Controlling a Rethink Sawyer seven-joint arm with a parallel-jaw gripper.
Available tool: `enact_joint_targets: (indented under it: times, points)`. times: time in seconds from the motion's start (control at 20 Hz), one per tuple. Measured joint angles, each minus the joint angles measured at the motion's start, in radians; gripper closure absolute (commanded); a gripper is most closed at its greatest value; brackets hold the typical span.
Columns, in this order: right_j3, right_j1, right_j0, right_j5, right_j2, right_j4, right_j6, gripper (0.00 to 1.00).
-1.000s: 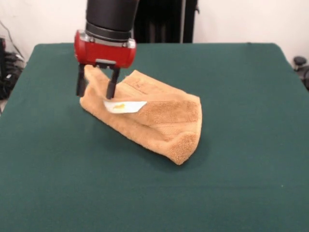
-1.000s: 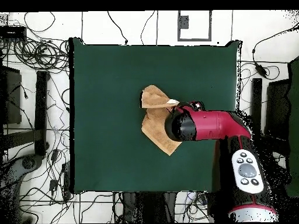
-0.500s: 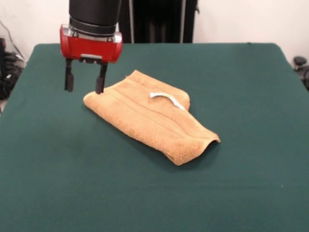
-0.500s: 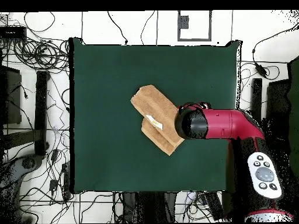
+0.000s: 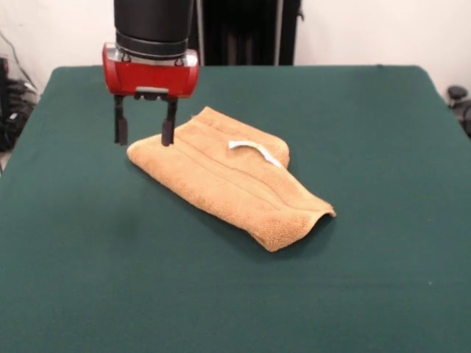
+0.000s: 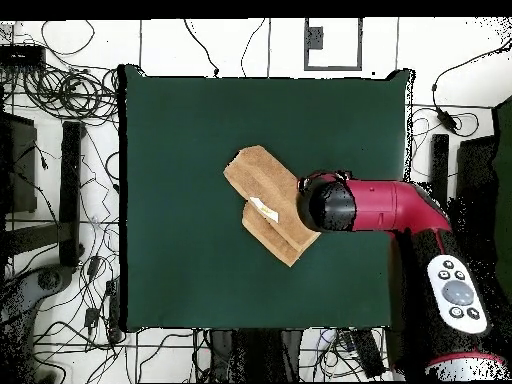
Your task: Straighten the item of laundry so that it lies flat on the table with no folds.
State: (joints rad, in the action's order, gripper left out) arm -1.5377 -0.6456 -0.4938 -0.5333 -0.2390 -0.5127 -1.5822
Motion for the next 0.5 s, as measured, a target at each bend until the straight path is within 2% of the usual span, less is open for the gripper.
enact_joint_targets:
  times: [0.5]
  points:
    - [-0.044, 0.007, -0.024, -0.003, -0.078, 0.044, 0.000, 0.00]
